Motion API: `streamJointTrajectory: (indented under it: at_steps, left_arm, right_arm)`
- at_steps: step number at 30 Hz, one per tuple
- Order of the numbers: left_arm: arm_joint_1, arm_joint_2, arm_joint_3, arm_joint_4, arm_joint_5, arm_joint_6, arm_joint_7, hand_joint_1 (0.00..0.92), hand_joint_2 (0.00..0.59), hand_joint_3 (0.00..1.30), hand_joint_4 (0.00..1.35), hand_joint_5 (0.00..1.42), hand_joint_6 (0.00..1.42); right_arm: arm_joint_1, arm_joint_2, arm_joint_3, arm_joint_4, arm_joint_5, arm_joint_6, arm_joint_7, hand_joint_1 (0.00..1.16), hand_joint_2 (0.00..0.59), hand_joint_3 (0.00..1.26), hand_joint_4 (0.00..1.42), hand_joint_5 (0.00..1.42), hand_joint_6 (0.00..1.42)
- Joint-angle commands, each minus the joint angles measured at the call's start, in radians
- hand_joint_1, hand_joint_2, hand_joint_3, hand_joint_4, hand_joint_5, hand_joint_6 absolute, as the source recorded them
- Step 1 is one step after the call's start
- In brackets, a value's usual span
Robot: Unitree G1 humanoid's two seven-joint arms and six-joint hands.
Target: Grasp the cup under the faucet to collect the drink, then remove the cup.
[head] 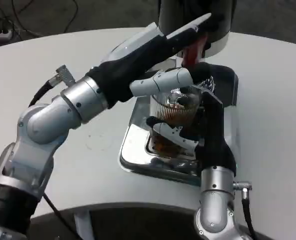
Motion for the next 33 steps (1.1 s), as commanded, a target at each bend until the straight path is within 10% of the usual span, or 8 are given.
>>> streamJointTrajectory:
  at_steps: [1,24,33]
  left_arm:
    - [0.037,0.001,-0.003,0.038,0.012,0.046,-0.028,0.000,0.074,0.05,0.04,0.14,0.09]
    - [0.115,-0.101,0.136,-0.006,-0.251,0.153,-0.078,0.000,0.074,0.00,0.00,0.06,0.03]
    - [0.225,-0.089,0.164,-0.248,-0.295,0.252,-0.086,0.000,0.073,0.00,0.00,0.05,0.02]
  right_arm:
    - [-0.011,0.029,0.000,0.011,0.000,-0.022,-0.023,0.92,0.161,0.60,0.70,0.76,0.62]
    - [0.028,0.007,0.006,-0.058,-0.020,-0.025,-0.040,0.92,0.132,0.76,0.79,0.98,0.84]
    - [0.078,0.004,0.017,-0.147,-0.030,-0.018,-0.023,0.94,0.118,0.76,0.79,0.99,0.86]
